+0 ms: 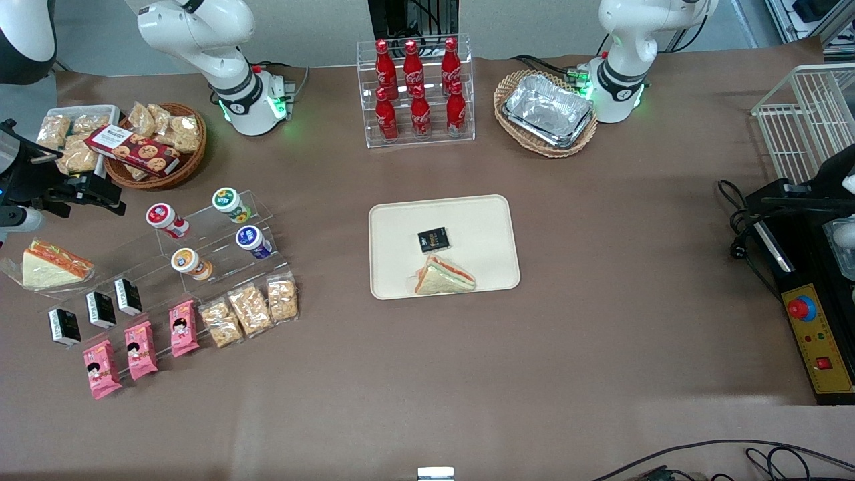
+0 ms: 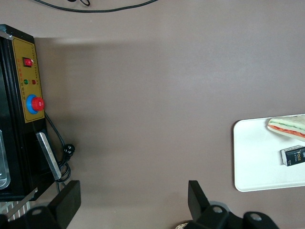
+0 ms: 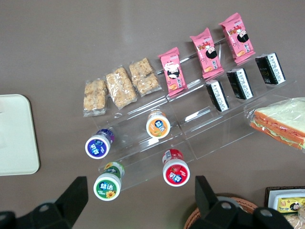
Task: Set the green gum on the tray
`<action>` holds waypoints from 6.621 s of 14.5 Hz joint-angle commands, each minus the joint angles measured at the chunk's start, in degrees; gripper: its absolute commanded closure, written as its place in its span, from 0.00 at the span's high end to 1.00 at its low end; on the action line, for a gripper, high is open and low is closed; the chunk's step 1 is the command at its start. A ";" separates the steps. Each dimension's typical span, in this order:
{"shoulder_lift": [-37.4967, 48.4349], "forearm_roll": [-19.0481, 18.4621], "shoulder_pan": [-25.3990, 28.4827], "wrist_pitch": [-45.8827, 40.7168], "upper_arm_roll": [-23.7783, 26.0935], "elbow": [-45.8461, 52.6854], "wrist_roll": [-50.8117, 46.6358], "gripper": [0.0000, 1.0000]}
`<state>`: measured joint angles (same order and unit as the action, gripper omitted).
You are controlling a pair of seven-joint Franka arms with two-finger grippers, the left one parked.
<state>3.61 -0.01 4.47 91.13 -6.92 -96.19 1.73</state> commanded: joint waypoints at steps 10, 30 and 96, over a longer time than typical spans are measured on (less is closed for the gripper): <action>-0.71 -0.43 0.28 -0.78 0.15 1.18 0.11 1.00; 24.07 0.54 5.73 9.06 3.75 -29.74 -10.52 1.00; 11.26 7.74 7.92 0.63 16.56 -13.07 -29.91 0.26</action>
<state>20.49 4.82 12.09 94.11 3.89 -116.43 -19.22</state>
